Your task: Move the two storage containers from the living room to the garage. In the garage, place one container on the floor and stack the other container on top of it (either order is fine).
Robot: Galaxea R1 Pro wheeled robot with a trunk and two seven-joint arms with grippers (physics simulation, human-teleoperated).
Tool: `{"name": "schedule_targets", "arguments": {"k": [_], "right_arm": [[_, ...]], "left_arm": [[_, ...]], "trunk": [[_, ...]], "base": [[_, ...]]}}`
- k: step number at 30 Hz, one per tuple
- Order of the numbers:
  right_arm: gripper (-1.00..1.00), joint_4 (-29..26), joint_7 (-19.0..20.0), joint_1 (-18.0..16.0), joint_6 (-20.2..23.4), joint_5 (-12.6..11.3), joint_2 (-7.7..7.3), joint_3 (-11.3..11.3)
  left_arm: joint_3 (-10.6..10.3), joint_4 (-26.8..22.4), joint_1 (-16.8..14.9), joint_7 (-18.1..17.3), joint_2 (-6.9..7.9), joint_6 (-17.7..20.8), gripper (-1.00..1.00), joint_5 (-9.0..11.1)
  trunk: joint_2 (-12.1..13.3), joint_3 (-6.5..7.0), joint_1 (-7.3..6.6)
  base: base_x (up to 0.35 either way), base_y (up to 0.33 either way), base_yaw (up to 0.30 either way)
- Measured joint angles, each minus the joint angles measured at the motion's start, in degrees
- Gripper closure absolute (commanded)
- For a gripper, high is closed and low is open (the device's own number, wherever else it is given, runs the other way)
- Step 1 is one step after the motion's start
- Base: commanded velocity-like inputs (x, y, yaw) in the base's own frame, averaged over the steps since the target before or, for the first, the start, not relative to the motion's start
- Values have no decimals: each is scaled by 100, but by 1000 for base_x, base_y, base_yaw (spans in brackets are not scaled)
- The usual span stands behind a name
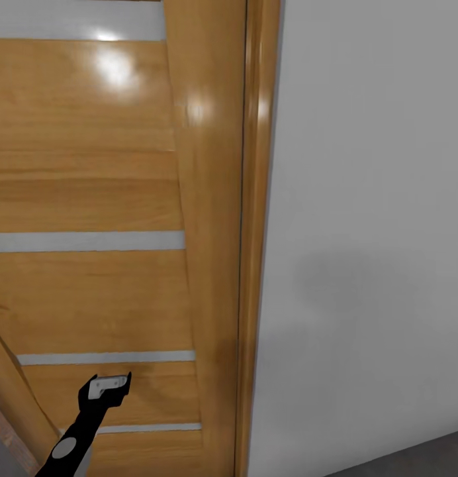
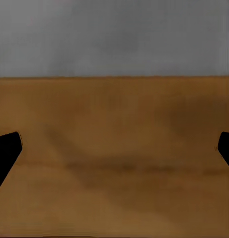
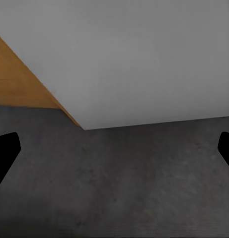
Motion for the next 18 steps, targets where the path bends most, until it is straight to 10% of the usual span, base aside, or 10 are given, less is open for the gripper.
{"name": "schedule_targets", "arguments": {"k": [18], "right_arm": [[-100,-1,-1,1,0,-6,0,-2]], "left_arm": [[11,7,-1,16,2,0,-100,15]], "trunk": [[1,0,2]], "base": [[26,0,-55]]}}
